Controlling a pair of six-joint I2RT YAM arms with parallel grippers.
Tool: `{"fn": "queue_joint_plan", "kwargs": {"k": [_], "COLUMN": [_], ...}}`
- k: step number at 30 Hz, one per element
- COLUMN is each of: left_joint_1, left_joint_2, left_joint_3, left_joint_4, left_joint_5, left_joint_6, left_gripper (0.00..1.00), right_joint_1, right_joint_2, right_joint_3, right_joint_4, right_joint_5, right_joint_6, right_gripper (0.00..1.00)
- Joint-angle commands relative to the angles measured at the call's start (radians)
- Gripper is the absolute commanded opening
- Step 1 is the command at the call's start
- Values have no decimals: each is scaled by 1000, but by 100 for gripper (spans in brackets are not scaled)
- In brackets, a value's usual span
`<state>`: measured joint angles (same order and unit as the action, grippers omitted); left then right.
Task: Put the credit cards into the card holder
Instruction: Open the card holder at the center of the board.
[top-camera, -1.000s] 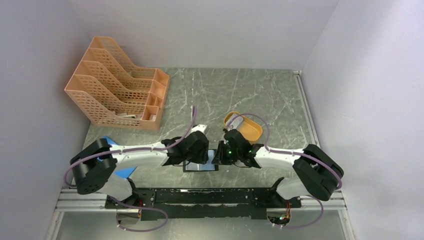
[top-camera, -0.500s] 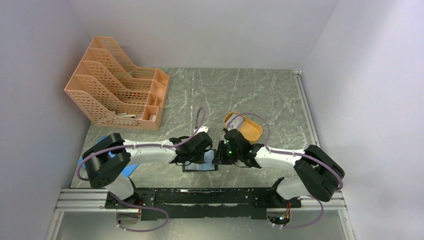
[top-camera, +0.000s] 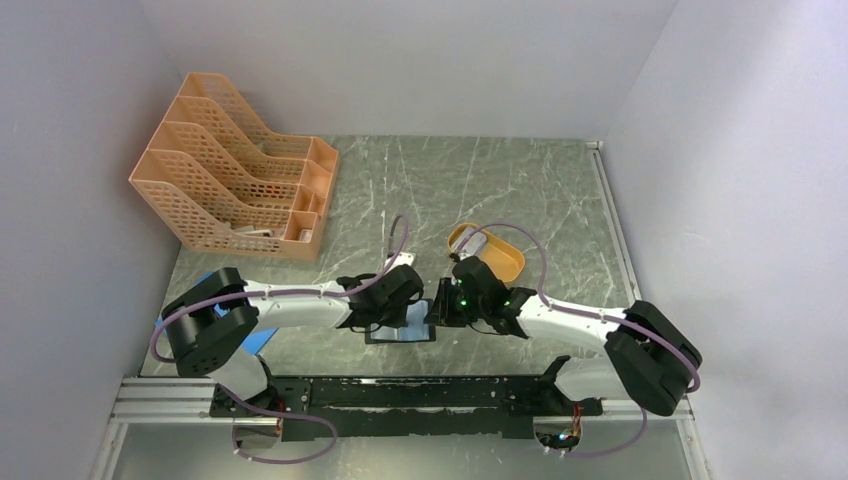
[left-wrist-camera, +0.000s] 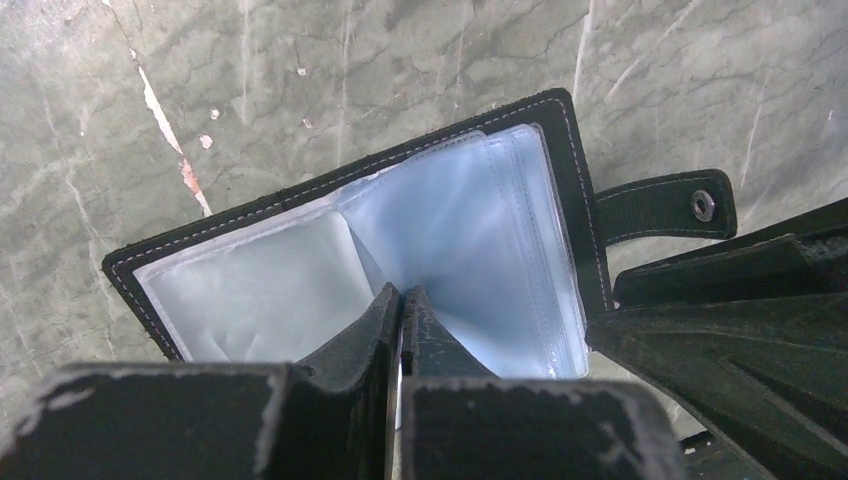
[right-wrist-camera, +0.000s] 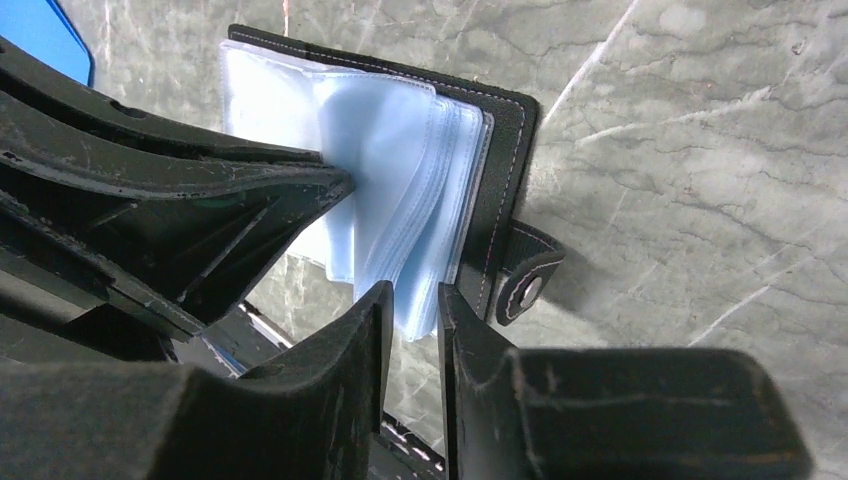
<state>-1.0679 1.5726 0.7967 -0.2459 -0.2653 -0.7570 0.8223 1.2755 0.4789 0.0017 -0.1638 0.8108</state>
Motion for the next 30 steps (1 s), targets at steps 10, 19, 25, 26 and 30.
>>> {"fn": "queue_joint_plan", "kwargs": {"k": [10, 19, 25, 26, 30], "left_joint_1": [-1, -2, -3, -1, -2], "left_joint_2": [-21, -17, -11, -11, -17], "left_joint_3": [-64, -64, -65, -65, -63], "left_joint_4": [-7, -8, -7, -8, -9], "left_joint_5": [-19, -17, -15, -15, -17], "left_joint_6": [-18, -18, -19, -20, -22], "left_gripper": [5, 5, 5, 5, 5], "right_joint_1": [27, 32, 34, 34, 37], "right_joint_2": [69, 86, 43, 49, 83], "right_joint_3": [61, 56, 27, 28, 31], "right_joint_4": [-12, -11, -6, -6, -6], "right_joint_5": [4, 9, -5, -10, -31], "right_joint_6": [-5, -3, -18, -24, -27], "right_gripper": [38, 37, 40, 40, 40]}}
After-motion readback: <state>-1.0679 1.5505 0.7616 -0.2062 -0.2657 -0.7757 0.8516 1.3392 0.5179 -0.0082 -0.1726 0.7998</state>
